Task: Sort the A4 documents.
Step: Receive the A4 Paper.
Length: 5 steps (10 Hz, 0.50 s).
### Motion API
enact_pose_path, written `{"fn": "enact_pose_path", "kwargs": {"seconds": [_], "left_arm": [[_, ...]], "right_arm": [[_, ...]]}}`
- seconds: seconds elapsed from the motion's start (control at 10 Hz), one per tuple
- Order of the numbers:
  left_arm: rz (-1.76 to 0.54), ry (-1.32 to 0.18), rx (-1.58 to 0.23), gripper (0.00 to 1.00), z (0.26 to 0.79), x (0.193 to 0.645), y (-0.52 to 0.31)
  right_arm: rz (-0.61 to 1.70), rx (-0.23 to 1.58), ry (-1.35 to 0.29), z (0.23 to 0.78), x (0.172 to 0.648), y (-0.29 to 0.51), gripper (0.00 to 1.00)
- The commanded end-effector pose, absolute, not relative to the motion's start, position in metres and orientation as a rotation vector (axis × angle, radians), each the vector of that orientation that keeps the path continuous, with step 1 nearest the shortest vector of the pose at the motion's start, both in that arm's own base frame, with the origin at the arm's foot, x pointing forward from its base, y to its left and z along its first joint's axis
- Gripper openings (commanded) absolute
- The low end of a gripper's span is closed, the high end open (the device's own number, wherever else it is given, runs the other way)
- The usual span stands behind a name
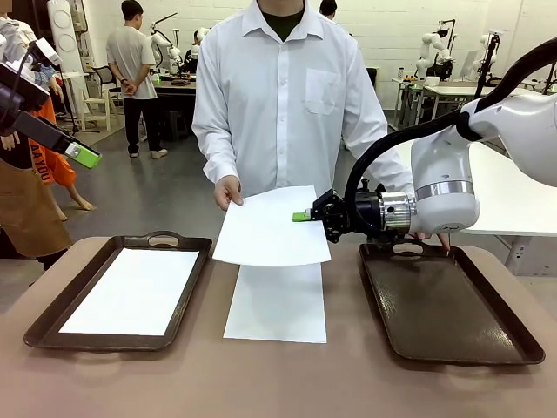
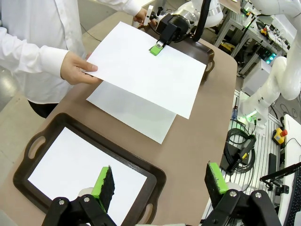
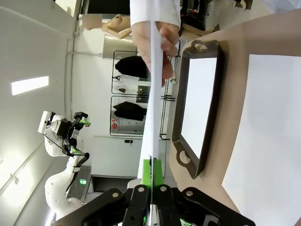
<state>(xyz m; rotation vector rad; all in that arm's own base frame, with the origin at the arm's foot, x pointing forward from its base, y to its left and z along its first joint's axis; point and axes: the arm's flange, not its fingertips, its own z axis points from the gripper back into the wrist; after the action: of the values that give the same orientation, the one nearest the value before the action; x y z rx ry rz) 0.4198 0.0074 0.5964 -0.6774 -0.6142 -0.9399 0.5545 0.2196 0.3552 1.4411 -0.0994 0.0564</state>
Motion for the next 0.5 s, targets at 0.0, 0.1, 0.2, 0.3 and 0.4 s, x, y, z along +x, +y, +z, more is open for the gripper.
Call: {"fn": "enact_pose_path", "kwargs": {"seconds": [0.0,0.1,0.2,0.3,0.4], "left_arm": [[-0.944,-0.612,-0.674,1.00,0.597,0.419,0.007],[-0.944,-0.612,-0.674,1.00,0.597,0.419,0.007],[-0.944,-0.612,-0.674,1.00,0.597,0.419,0.007],[-0.944,-0.612,-0.674,1.00,0.597,0.419,0.007],[-0.944,-0.612,-0.674,1.00,0.597,0.419,0.007]], "right_arm": [[0.281,1.426,0.003,0.366,0.550,0.218,0.00],[0.056,1.441,-0.099,0.355,0.555,0.220,0.00],[0.056,1.441,-0.099,0.355,0.555,0.220,0.00],[0.056,1.441,-0.099,0.355,0.555,0.220,0.00],[0.056,1.441,-0.099,0.355,0.555,0.220,0.00]]}}
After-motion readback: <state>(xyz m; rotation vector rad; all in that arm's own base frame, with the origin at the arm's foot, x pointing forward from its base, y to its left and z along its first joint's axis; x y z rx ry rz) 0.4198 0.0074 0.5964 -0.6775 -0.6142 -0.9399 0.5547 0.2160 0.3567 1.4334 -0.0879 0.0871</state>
